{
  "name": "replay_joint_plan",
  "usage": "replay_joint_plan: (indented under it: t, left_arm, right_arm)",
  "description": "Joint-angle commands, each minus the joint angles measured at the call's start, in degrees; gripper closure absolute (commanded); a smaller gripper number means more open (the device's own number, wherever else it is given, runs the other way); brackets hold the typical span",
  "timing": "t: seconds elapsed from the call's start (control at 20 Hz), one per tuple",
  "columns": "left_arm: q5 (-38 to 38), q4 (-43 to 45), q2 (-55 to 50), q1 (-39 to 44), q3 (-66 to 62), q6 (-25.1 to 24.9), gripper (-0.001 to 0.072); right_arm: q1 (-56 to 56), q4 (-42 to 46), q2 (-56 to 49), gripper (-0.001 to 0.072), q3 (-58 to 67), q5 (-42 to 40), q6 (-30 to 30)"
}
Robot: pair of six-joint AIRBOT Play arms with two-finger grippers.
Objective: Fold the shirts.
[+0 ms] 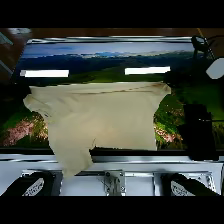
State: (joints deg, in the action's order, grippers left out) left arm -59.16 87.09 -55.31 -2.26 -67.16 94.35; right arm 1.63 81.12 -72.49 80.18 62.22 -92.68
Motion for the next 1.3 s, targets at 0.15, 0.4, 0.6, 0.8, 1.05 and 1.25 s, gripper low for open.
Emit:
replay_joint_plan:
  t: [0.15,0.4,0.6,0.8,1.05,1.25]
  left_arm:
    - [20.8,-17.6,-22.1,0.1,1.3,0.0,0.0663]
    - [19.1,-20.6,-29.1,1.3,1.3,0.0,0.0570]
    - [1.7,-17.2,-28.2,-2.6,-2.8,-1.4,-0.0008]
    - [-19.9,-8.2,-19.6,-12.7,1.6,-10.3,0.0135]
    - [-13.9,-18.6,-4.6,-27.4,29.7,-12.4,-0.0013]
    - [-1.3,-30.2,-5.4,-25.7,38.2,-15.3,-0.0013]
  right_arm:
    - [0.0,-6.2,-14.3,0.0647,-2.0,-28.2,-2.0]
    - [0.0,-10.7,-20.5,0.0511,-2.0,-26.9,-4.0]
    - [-1.9,-7.2,-17.4,0.0021,-1.2,-22.6,-2.2]
    - [-10.4,9.5,-10.8,0.0027,-0.3,3.0,3.7]
    - [-25.1,-8.9,-10.7,0.0028,-6.2,20.2,10.3]
    - [-25.7,-17.0,-10.7,0.0028,-10.4,16.5,10.5]
